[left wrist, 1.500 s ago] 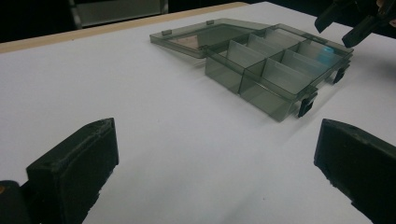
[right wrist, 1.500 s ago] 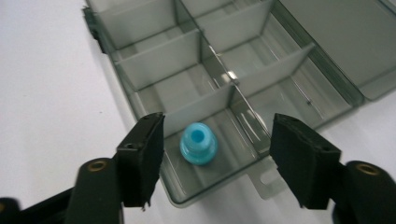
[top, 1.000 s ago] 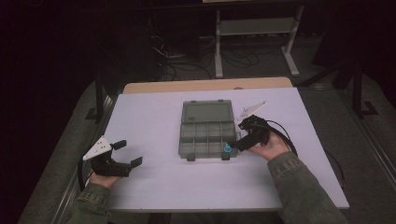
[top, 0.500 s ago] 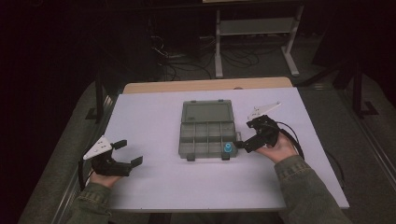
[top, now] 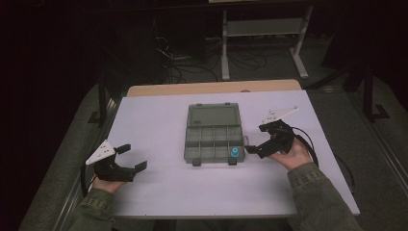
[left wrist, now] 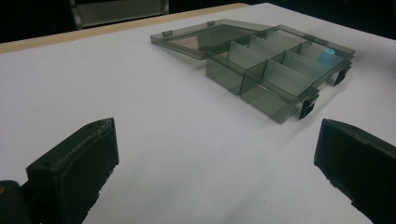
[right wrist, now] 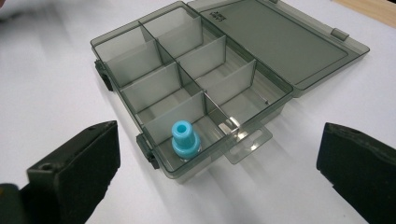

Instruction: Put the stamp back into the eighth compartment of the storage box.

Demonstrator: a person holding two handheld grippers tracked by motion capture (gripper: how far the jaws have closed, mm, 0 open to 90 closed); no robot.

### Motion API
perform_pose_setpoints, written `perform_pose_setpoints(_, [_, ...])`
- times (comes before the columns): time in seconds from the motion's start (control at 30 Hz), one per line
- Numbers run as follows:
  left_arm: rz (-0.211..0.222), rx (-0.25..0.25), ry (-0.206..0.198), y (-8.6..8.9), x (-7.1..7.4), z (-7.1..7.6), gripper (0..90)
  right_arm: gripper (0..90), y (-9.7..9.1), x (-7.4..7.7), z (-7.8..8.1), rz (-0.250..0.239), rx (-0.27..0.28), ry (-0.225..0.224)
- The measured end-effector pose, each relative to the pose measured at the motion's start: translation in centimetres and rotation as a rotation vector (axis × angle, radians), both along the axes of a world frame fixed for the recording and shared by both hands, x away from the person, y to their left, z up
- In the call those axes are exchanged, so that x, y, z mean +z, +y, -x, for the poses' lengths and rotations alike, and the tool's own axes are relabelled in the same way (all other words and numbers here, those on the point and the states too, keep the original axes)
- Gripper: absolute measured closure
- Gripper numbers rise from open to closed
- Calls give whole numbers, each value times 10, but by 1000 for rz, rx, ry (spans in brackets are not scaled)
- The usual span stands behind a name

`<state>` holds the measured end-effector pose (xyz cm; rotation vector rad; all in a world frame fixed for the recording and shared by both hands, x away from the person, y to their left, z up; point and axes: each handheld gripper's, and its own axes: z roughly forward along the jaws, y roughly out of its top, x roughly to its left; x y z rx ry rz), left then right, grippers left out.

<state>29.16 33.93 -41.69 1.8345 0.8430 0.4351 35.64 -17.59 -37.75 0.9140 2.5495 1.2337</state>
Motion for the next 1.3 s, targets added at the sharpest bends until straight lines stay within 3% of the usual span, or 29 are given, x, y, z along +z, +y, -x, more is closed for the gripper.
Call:
perform_pose_setpoints(0.4, [-1, 2, -1, 0, 0, 0, 0, 0, -10, -3, 7, -16, -13, -8])
perform_pose_setpoints(1.1, [0, 1, -5, 0, 0, 0, 0, 0, -39, -12, 27, -98, -51, -19])
perform_pose_setpoints(1.3, [-1, 0, -5, -1, 1, 0, 0, 0, -45, -15, 32, -134, -61, -41])
